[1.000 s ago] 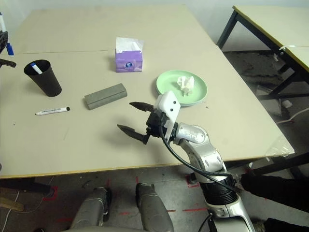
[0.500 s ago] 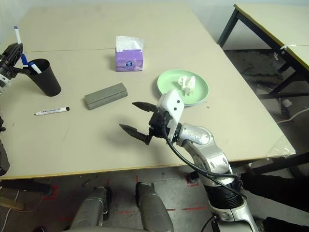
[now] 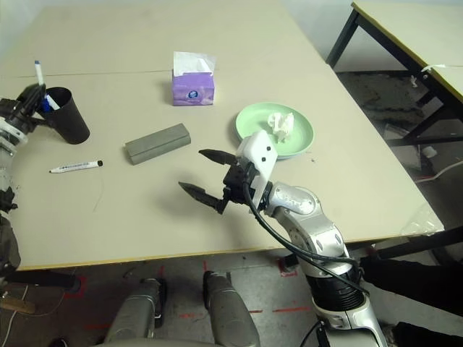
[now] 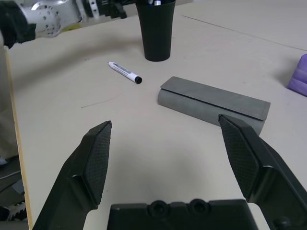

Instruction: Organize and tidy the items on the table.

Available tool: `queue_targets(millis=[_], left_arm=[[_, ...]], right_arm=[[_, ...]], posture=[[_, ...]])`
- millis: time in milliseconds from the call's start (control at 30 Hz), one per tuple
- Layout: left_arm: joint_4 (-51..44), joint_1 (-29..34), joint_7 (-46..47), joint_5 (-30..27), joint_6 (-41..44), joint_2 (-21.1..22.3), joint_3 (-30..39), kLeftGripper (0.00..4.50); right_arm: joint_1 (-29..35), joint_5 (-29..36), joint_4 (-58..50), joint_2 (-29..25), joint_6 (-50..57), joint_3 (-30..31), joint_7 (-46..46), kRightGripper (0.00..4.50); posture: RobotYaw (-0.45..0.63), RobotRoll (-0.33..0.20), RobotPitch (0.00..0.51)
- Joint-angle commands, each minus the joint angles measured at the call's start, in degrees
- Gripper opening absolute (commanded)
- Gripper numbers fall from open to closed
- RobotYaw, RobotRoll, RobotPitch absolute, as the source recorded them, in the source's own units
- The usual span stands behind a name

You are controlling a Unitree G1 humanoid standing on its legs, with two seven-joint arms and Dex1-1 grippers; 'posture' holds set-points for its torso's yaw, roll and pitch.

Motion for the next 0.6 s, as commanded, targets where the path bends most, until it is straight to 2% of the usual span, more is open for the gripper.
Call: queue_targets(millis=[33,300,467,600], left_arm=[[-4.11,2.09,0.8,-1.05,2.02,0.04,0.89,1.62],[-7.74,3.35,1.58,-1.97,4.67,0.75,1.28,4.47],[-10.71,3.55,-0.58,-3.29,7.5,2.07,1.17,4.47],[-14.38,4.75,-3.99,-4.88,11.0,5.52,1.99,4.47]], right_arm=[[-0.22,0.63,-0.42,0.0,-0.19,-0.23,0.62,4.5],[-1.47,0.27,1.25,0.72,-0.83,0.36,1.55,4.5],[-1.24,-0.23,1.75,1.14,-1.93,0.66,2.21,4.5],[-0.85,-0.61,2.51,0.57,-4.91,1.6,5.47,4.5]], posture=[[-0.15,0.0,0.218],[-0.14,0.0,0.209],[-0.14,0.0,0.204],[-0.14,0.0,0.203]])
